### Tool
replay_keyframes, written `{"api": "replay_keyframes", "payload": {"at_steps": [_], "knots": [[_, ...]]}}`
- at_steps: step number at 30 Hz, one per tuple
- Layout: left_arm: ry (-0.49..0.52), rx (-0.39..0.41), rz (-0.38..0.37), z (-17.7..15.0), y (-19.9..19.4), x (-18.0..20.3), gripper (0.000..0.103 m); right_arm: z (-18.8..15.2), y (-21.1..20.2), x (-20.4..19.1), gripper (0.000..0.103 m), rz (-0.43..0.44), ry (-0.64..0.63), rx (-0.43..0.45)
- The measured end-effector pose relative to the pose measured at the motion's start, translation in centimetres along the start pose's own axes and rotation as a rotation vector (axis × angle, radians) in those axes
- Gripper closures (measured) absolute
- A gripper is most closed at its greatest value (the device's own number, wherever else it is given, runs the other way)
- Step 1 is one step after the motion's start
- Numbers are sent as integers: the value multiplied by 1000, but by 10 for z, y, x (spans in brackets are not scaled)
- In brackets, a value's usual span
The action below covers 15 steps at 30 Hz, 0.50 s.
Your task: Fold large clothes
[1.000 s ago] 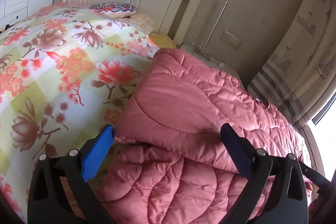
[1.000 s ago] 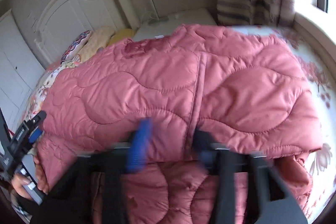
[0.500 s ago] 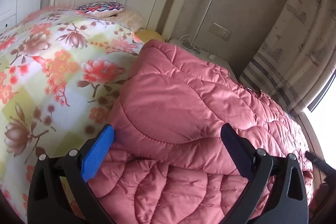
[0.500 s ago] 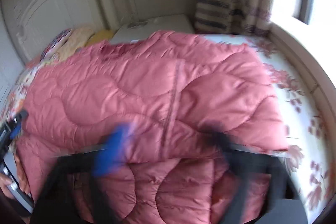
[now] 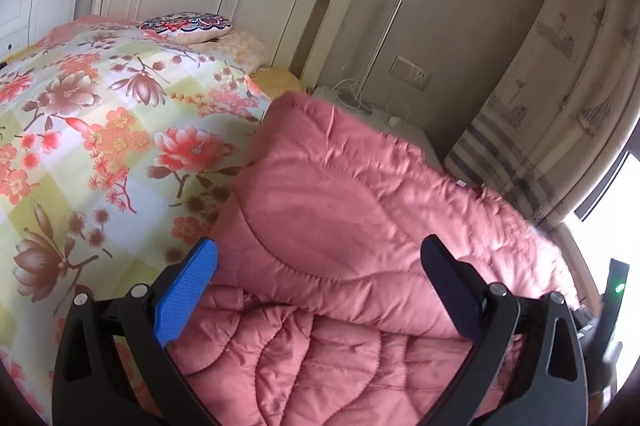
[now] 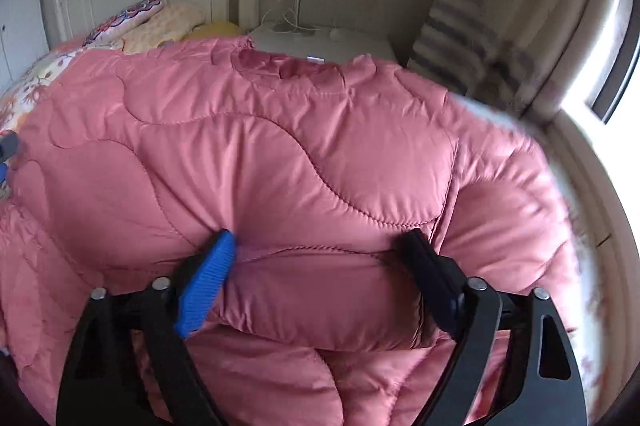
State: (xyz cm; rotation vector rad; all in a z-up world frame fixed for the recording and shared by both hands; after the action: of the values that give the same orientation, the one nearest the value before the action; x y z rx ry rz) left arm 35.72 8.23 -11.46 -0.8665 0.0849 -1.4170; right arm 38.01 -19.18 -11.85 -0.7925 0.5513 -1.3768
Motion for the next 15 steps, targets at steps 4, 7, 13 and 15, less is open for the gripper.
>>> {"api": "replay_keyframes", "payload": {"at_steps": [4, 7, 13, 15], "knots": [[15, -13, -76, 30, -1, 26, 3, -1, 1, 5, 16, 13, 11, 8], [65, -68, -151, 45, 20, 49, 2, -1, 2, 5, 15, 22, 19, 12], [82, -237, -55, 21, 101, 29, 3, -3, 2, 5, 14, 54, 34, 16], [92, -246, -51, 29, 93, 36, 3, -5, 1, 6, 14, 57, 31, 16]]}}
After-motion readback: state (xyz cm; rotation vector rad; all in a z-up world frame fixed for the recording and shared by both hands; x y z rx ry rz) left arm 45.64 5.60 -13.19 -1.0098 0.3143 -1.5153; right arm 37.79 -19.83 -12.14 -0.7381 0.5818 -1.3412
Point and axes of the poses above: each gripper's, at about its wrist camera, not at the fingertips, and y roughly the way its jaws point, x to its right, z to its top, the point moved 5 cm from there along y, roughly the way its jaws point, and after that the axes turned 5 degrees about -y, right-handed, at the moved point
